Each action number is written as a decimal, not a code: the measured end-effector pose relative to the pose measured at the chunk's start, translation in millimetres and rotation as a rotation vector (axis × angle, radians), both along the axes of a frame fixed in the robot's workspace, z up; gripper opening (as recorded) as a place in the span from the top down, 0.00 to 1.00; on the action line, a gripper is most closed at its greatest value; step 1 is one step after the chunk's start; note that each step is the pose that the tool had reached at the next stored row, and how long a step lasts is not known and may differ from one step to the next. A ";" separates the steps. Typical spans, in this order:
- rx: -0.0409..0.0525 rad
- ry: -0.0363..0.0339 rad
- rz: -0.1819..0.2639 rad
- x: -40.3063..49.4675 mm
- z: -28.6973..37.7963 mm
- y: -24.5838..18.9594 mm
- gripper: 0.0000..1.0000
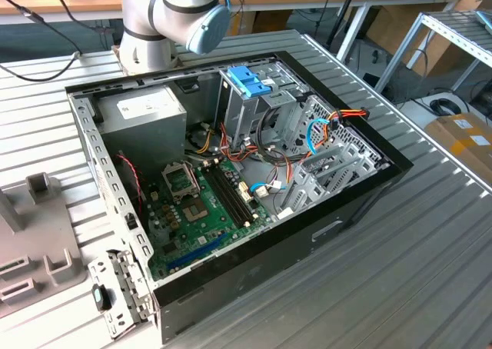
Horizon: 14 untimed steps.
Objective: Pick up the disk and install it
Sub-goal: 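Pick up the disk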
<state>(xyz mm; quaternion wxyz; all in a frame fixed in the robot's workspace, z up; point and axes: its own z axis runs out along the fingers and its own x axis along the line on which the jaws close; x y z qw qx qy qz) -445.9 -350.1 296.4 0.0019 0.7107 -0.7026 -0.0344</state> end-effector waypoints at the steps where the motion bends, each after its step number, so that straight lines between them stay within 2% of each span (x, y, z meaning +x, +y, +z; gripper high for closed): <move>1: 0.0000 0.0000 0.000 0.0 0.0 0.0 0.49; 2: -0.0001 0.0001 0.000 0.0 0.0 0.0 0.49; 4: 0.0000 0.0000 0.000 0.0 -0.1 0.0 0.62; 5: -0.0001 0.0000 0.000 0.0 -0.1 0.0 0.63; 14: -0.0001 0.0001 0.000 0.0 -0.8 0.0 0.63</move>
